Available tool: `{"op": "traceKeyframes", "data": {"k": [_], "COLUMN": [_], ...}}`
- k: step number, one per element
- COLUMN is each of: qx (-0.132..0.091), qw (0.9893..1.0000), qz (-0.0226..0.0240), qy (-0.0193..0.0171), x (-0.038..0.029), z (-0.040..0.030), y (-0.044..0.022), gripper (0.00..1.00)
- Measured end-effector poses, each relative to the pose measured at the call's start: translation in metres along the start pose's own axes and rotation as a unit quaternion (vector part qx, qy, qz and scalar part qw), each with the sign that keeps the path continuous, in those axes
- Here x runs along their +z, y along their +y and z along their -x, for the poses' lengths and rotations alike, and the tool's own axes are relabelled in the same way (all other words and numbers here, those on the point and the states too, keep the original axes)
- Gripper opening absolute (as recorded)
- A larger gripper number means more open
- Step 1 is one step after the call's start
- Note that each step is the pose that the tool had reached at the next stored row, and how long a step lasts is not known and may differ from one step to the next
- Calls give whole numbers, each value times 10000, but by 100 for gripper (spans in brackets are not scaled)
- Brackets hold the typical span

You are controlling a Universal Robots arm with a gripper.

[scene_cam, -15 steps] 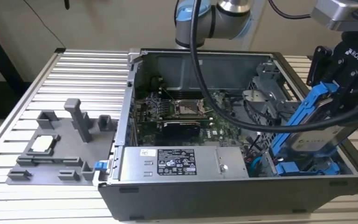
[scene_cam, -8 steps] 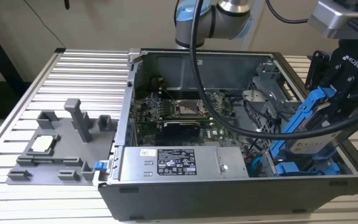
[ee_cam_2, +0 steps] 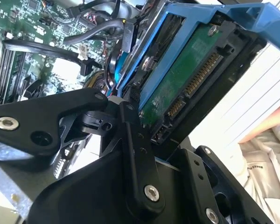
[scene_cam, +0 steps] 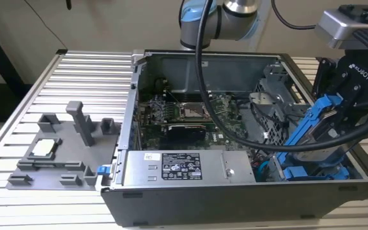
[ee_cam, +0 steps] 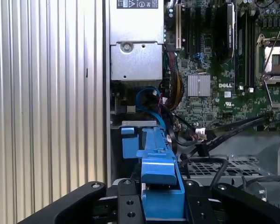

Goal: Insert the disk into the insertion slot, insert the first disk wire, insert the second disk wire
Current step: 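Insert the disk into the insertion slot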

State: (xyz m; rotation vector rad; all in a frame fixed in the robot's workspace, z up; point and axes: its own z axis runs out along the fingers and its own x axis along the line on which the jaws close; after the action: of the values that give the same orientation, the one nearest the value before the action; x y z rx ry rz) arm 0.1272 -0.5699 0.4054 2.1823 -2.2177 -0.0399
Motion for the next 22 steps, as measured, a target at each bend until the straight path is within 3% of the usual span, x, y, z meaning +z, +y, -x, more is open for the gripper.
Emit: {"op": "traceKeyframes", "data": {"k": [22], "qx": [0], "qw": [10000], "qz": [0], "qy": [0], "x": [375], "z": [0], "y": [-16], "gripper": [33]}}
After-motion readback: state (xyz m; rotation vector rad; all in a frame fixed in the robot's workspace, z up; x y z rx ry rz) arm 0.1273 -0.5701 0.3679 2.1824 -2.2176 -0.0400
